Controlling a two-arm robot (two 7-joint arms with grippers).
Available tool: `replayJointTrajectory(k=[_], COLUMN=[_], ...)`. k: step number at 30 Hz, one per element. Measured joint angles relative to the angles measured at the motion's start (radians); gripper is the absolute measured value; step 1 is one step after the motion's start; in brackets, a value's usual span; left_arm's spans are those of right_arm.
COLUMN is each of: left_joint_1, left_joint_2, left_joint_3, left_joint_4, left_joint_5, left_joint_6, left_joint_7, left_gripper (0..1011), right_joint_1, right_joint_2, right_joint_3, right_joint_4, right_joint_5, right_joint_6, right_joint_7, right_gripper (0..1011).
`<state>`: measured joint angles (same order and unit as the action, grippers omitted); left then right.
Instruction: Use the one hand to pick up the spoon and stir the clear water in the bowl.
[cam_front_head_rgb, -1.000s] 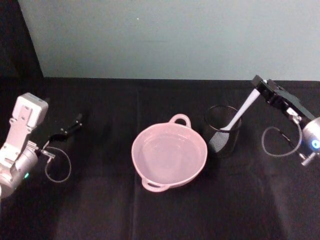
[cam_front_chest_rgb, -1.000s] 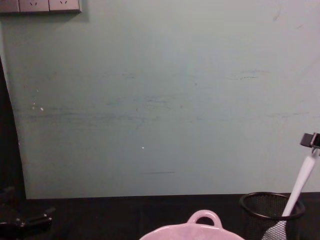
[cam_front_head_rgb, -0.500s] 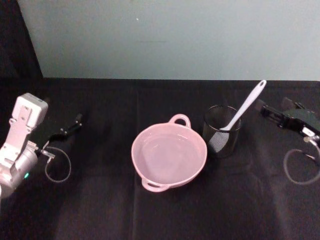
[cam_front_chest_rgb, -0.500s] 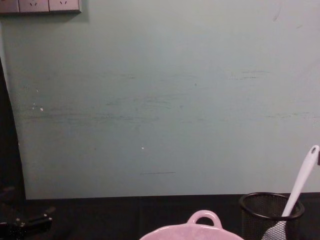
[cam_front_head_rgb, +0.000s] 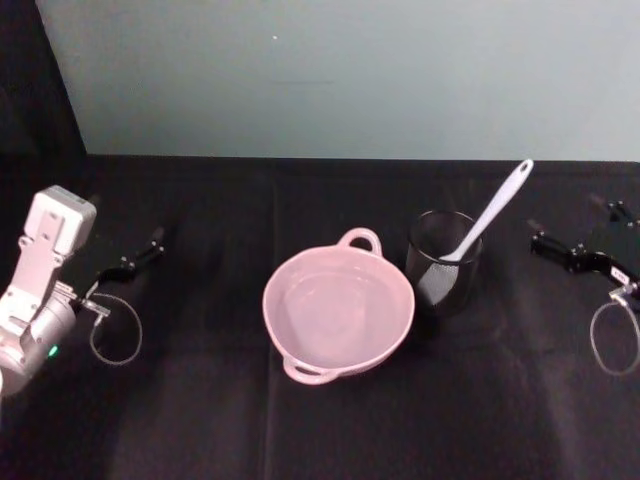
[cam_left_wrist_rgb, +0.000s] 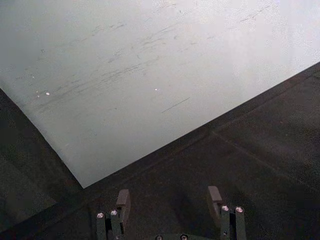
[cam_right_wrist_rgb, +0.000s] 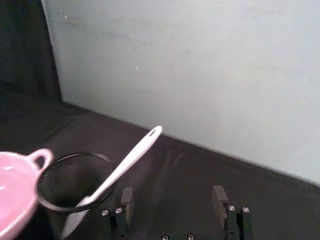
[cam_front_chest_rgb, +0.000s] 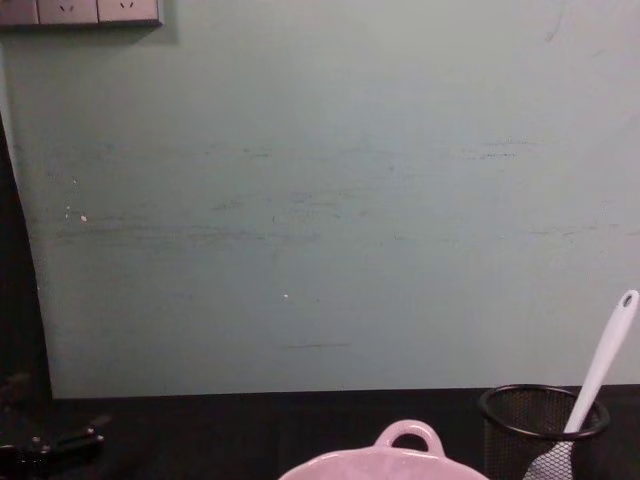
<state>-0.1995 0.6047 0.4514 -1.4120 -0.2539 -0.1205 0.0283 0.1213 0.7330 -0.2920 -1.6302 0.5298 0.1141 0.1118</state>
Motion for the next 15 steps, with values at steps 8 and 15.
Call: replayJointTrajectory(k=[8,15], left_joint_1=[0.000,0.000], left_joint_2=[0.000,0.000], left_joint_3=[0.000,0.000], left_joint_4=[0.000,0.000], left_joint_5=[0.000,0.000], left_joint_6=[0.000,0.000], left_joint_7=[0.000,0.000], left_gripper=[1011,1011], right_joint_1=[0.041,0.065], right_joint_2=[-0.076,-0.131], right_joint_3=[-0.015,-0.025], right_joint_4=[0.150,0.247], right_joint_5=[-0.075,-0.086], right_joint_6=[-0.145,-0.168], right_joint_7=[0.002,0.032], right_gripper=[1002,1002])
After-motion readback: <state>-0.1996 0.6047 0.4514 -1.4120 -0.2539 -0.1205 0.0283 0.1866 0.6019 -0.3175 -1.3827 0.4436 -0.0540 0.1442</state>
